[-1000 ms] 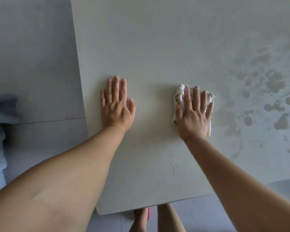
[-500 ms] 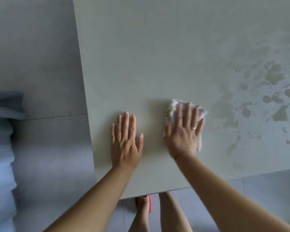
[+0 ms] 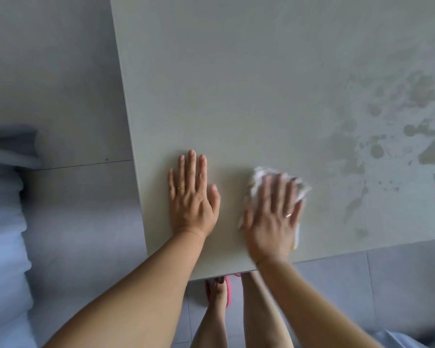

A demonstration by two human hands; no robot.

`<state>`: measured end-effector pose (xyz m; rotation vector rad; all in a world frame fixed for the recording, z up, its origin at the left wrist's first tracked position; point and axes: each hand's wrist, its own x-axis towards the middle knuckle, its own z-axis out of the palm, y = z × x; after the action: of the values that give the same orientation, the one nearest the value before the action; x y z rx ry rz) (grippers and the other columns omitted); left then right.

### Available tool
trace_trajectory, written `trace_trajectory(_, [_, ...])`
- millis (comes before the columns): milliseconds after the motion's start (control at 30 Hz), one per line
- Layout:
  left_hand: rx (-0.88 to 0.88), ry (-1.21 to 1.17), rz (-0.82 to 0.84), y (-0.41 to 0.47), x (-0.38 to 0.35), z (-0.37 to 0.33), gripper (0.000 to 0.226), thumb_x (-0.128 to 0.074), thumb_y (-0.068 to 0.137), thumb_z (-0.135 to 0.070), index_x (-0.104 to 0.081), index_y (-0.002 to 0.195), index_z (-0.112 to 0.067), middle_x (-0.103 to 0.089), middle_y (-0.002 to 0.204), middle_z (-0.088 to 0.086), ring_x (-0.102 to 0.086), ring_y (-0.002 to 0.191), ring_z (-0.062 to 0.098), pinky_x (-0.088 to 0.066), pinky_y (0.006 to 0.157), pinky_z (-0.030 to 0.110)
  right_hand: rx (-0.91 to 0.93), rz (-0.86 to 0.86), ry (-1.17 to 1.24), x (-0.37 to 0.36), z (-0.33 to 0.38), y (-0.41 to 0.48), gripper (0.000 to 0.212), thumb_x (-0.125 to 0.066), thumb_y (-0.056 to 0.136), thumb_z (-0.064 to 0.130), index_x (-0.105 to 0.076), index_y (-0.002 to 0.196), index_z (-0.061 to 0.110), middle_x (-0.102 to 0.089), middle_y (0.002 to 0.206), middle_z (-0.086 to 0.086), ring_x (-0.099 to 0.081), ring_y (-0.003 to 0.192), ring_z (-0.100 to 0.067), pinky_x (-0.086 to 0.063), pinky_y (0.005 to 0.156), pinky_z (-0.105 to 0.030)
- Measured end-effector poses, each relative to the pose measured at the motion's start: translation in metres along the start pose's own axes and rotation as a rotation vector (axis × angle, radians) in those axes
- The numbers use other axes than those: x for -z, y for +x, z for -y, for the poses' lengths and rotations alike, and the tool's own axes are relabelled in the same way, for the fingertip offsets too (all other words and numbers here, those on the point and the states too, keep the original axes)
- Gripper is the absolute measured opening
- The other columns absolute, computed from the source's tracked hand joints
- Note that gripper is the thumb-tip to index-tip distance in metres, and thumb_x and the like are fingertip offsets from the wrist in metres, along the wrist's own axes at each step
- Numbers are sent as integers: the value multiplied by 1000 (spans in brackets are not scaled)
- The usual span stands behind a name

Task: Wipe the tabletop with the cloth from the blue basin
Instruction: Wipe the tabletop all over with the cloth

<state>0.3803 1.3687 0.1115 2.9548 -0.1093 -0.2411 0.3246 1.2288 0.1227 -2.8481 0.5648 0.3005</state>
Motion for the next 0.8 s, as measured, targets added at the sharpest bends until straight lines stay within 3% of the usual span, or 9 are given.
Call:
trace_trajectory(100, [-2, 14, 14, 1, 2, 0, 62, -29, 90, -33, -28, 148, -11, -24, 156, 14, -23, 144, 31, -17, 116, 49, 463, 90, -94, -10, 5, -54, 60, -35, 92, 45, -30, 146, 20, -22, 155, -8, -12, 145, -28, -14, 114, -52])
trace_trajectory(167, [-8, 24, 18, 1, 2, 1, 62, -27, 91, -34, -27, 149, -12, -23, 156, 13, -22, 144, 30, -15, 116, 48, 637, 83, -113, -4, -27, -39, 59, -38, 92, 47, -29, 146, 24, -23, 155, -3, -17, 145, -26, -19, 113, -51])
trace_trajectory(233, [-7, 25, 33, 1, 1, 1, 62, -24, 92, -36, -22, 150, -13, -18, 158, 12, -17, 146, 29, -10, 117, 47, 549, 49, -158, 7, -61, -20, 61, -34, 92, 51, -22, 147, 26, -19, 156, 0, -17, 145, -24, -14, 116, -48])
trace_trajectory(333, [3, 34, 44, 0, 1, 0, 63, -20, 92, -36, -17, 151, -13, -13, 159, 11, -11, 147, 29, -4, 118, 46, 35, 44, -77, 14, -74, -7, 66, -13, 91, 57, -1, 149, 30, 9, 157, 6, 15, 144, -13, 7, 117, -42])
trace_trajectory(400, [-3, 32, 61, -1, -1, 1, 61, -23, 95, -35, -13, 151, -14, -8, 160, 11, -7, 147, 29, -1, 117, 45, -144, 51, -26, 4, -40, -27, 66, -5, 89, 55, 5, 149, 29, 21, 154, 5, 25, 141, -15, 11, 116, -45])
trace_trajectory(500, [-14, 24, 72, 1, -1, 3, 61, -32, 98, -32, -9, 152, -15, -3, 160, 10, -3, 148, 28, 1, 118, 46, 290, 122, -54, -14, 5, -83, 63, -25, 93, 47, -12, 150, 25, -3, 158, -3, -3, 146, -29, -4, 115, -51])
trace_trajectory(600, [-17, 9, 59, 1, 0, 4, 60, -26, 96, -35, -13, 151, -14, -7, 160, 11, -6, 147, 29, -1, 118, 46, 750, 156, -151, -11, -18, -82, 61, -37, 92, 49, -26, 148, 26, -18, 157, -1, -17, 145, -26, -16, 113, -50])
trace_trajectory(667, [-19, 12, 48, 1, 0, 4, 62, -19, 94, -39, -15, 151, -14, -10, 159, 11, -9, 147, 29, -3, 117, 45, 717, 99, -187, 0, -59, -53, 61, -35, 91, 51, -30, 147, 27, -24, 155, -1, -19, 144, -25, -16, 114, -48])
trace_trajectory(800, [-11, -2, -27, 0, -4, 5, 63, -22, 93, -38, -23, 150, -13, -17, 158, 12, -15, 146, 30, -7, 117, 46, 235, 84, -156, 30, -133, -6, 64, -16, 92, 56, -6, 149, 29, -2, 158, 4, 5, 146, -15, 4, 119, -41])
